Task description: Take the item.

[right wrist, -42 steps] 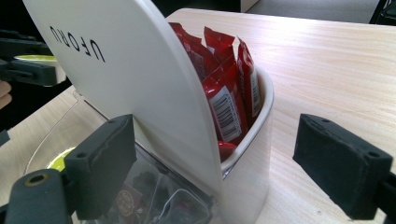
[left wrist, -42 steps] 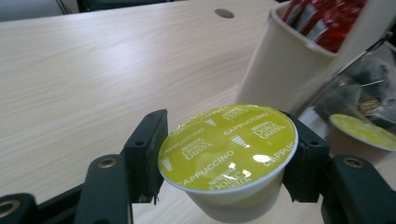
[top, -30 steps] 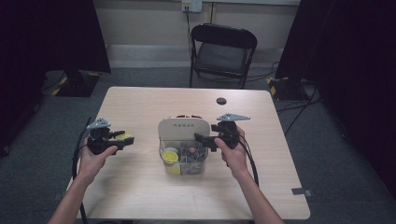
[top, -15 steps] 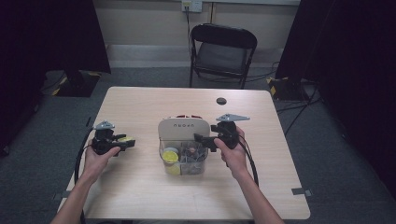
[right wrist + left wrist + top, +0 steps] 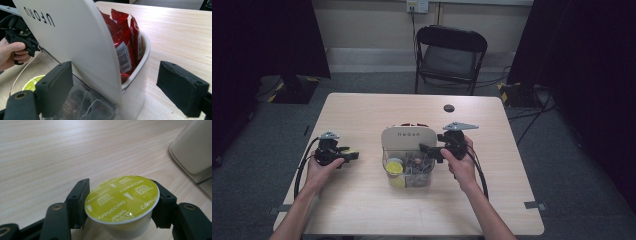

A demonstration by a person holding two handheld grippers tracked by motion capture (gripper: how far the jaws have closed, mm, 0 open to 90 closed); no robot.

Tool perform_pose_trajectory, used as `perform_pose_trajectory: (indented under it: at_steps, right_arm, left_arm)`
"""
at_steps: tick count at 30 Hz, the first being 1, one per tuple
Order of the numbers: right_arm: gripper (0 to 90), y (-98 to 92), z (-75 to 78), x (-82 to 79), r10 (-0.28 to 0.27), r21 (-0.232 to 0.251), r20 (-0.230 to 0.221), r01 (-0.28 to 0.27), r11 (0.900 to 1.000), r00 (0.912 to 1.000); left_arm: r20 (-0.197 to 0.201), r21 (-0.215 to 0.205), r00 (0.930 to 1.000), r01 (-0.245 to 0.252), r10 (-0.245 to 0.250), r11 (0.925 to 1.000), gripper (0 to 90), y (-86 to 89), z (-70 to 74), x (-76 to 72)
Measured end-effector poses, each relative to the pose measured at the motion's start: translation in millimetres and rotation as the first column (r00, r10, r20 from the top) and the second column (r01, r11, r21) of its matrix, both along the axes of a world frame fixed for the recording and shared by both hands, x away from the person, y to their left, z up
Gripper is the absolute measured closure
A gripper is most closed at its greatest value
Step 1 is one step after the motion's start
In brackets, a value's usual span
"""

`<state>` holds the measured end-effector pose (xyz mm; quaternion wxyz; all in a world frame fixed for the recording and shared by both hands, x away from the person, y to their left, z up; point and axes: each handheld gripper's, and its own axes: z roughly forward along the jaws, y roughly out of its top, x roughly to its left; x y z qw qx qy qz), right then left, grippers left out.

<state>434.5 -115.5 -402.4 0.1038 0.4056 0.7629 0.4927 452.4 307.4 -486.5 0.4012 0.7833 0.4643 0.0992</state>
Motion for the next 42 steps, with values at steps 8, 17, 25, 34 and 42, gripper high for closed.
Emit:
perform_pose_trajectory:
  at_steps: [8,17,25,34,42]
  right_arm:
    - [12.9,0.3,-0.1,0.1,0.001,0.001,0.001,-0.001,1.000,1.0000]
    - [13.4,0.6,-0.1,-0.2,0.001,0.001,0.001,-0.001,1.000,1.0000]
    - [13.4,0.5,0.0,-0.3,0.000,0.003,-0.001,0.000,1.000,1.0000]
    - [13.5,0.5,0.3,-0.3,0.000,0.002,0.001,0.000,1.000,1.0000]
    - [13.5,0.5,0.3,0.0,0.000,0.011,-0.002,0.000,1.000,1.0000]
  left_arm:
    - [-0.027,0.008,0.9996,0.009,-0.009,0.9999,39.3,-4.2,-4.5,1.9]
    - [-0.036,-0.038,0.9993,-0.009,0.008,0.9992,22.2,-2.6,-6.3,2.3]
    - [-0.025,-0.041,0.9996,-0.018,0.017,0.9990,19.3,2.4,-3.2,-3.0]
    - [-0.012,-0.071,0.9998,-0.017,0.016,0.9974,19.0,11.7,3.3,-14.6]
    - [0.004,-0.077,0.9998,-0.020,0.020,0.9968,19.2,18.6,6.0,-32.7]
